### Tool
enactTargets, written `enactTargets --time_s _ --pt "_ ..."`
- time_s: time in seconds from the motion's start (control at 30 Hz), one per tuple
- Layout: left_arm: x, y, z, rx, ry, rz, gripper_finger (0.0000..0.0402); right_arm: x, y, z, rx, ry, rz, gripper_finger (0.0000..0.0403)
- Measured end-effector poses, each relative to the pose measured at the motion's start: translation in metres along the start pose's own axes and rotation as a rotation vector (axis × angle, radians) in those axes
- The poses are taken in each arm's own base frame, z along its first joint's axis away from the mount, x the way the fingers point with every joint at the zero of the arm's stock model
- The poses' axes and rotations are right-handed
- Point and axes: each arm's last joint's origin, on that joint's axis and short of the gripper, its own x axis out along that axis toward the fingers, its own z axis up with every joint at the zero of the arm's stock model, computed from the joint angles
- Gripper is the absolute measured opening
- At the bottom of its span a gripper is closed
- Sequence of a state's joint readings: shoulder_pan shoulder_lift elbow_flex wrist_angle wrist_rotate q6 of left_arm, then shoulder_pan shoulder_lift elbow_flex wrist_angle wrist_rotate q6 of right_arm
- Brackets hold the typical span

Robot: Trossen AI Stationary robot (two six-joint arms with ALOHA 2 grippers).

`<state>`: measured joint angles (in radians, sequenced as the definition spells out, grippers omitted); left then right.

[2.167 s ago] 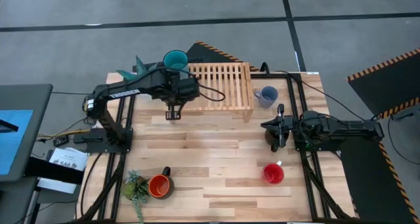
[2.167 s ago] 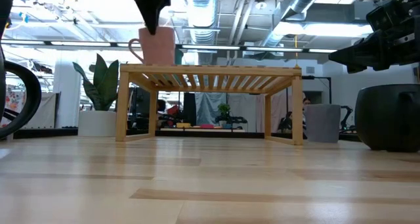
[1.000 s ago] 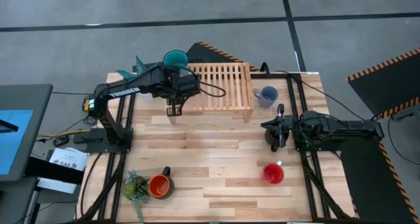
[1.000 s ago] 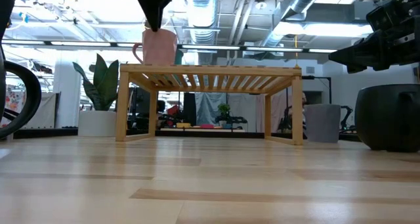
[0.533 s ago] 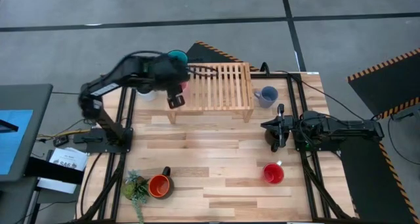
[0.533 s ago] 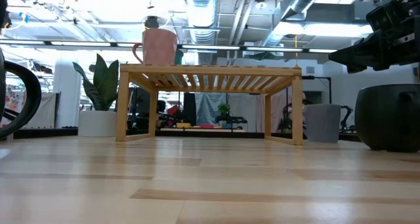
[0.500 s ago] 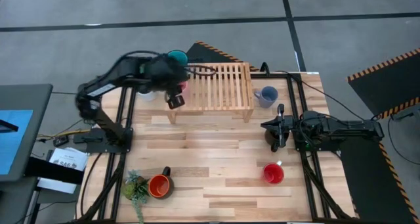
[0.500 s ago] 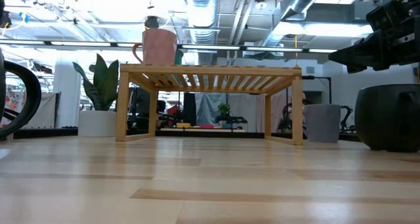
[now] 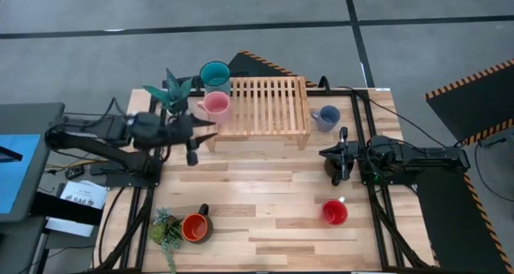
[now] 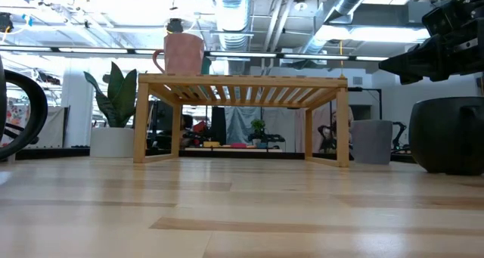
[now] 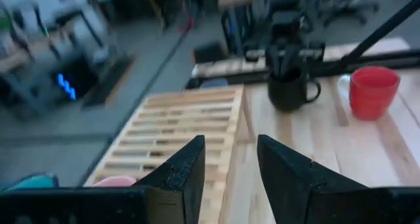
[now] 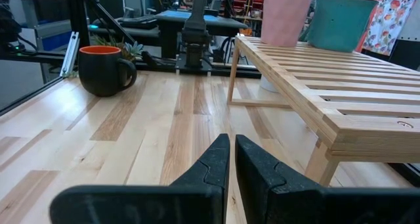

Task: Place coffee mugs
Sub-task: Put the blue mug on the shelf

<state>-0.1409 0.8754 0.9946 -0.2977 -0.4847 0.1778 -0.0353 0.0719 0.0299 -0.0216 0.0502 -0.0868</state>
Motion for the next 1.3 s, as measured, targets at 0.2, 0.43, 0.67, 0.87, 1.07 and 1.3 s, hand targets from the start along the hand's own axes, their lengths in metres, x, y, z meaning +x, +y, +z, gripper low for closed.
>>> enactTargets --time_s 0.2,0.43,0.67,0.87,1.07,1.3 --pt "-0.008 -0.007 -0.058 -0.018 -0.211 0.034 0.0126 0.0 0.0 0.0 -0.001 -0.001 0.0 0.0052" --pt "-0.013 -0.014 -0.106 -0.06 -0.298 0.054 0.0126 0.0 0.0 0.007 0.151 -0.08 -0.001 0.0052" --pt "-0.015 -0.013 -0.112 -0.061 -0.291 0.057 0.0126 -0.014 -0.007 0.049 0.298 -0.543 -0.014 0.0052" --pt "-0.015 -0.013 -0.112 -0.029 -0.289 0.063 0.0126 -0.023 -0.015 0.066 0.347 -0.676 -0.225 0.0052" --pt "-0.015 -0.012 -0.113 -0.032 -0.279 0.091 0.0126 -0.012 -0.023 0.077 0.408 -0.214 -0.543 0.0089" --pt "-0.017 -0.011 -0.112 -0.04 -0.286 0.089 0.0126 -0.016 -0.031 0.09 0.5 0.18 -0.789 0.0203"
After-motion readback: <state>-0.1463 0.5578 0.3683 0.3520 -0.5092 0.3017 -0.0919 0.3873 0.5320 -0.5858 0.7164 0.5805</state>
